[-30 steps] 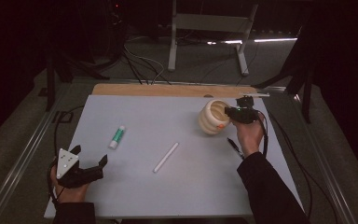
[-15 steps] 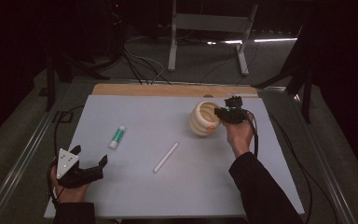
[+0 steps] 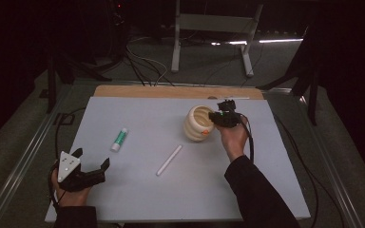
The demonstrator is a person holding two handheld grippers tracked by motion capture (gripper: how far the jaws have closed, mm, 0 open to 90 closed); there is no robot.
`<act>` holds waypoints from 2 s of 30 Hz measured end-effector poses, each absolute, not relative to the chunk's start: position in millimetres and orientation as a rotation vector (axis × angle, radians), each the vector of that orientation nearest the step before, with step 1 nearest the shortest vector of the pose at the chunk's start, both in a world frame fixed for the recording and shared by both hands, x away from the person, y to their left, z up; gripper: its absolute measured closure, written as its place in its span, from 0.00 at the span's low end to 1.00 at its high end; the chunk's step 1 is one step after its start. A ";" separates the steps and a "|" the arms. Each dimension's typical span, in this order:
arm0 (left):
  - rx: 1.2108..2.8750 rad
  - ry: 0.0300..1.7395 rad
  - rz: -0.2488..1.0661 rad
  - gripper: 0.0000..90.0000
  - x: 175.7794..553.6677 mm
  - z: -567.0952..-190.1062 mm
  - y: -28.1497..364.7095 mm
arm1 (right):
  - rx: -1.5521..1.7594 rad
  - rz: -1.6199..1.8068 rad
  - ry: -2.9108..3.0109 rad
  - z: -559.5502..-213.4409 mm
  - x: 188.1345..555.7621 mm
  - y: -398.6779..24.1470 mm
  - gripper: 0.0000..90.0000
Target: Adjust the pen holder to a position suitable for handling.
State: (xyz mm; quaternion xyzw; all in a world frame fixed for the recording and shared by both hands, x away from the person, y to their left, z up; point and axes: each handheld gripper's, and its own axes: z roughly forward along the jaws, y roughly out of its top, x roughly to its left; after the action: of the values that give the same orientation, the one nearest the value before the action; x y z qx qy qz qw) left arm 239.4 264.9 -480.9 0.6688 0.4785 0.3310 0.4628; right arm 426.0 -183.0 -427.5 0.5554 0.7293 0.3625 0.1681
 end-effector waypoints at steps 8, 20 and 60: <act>1.642 1.176 0.811 0.00 239.3 -481.0 265.3 | 1.572 1.002 2.093 -434.6 427.9 -167.5 0.86; 1.646 1.175 0.810 0.00 239.4 -481.3 265.7 | 1.565 0.928 2.111 -448.5 431.8 -153.4 0.86; 1.649 1.175 0.811 0.00 239.4 -481.8 266.0 | 1.476 1.009 2.121 -459.5 439.4 -141.6 0.52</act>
State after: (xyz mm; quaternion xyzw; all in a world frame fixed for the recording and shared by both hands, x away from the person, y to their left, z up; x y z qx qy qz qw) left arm 239.4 266.0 -481.8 0.6704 0.4779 0.3297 0.4620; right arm 439.4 -141.6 -459.5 0.5230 0.7518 0.3576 0.1826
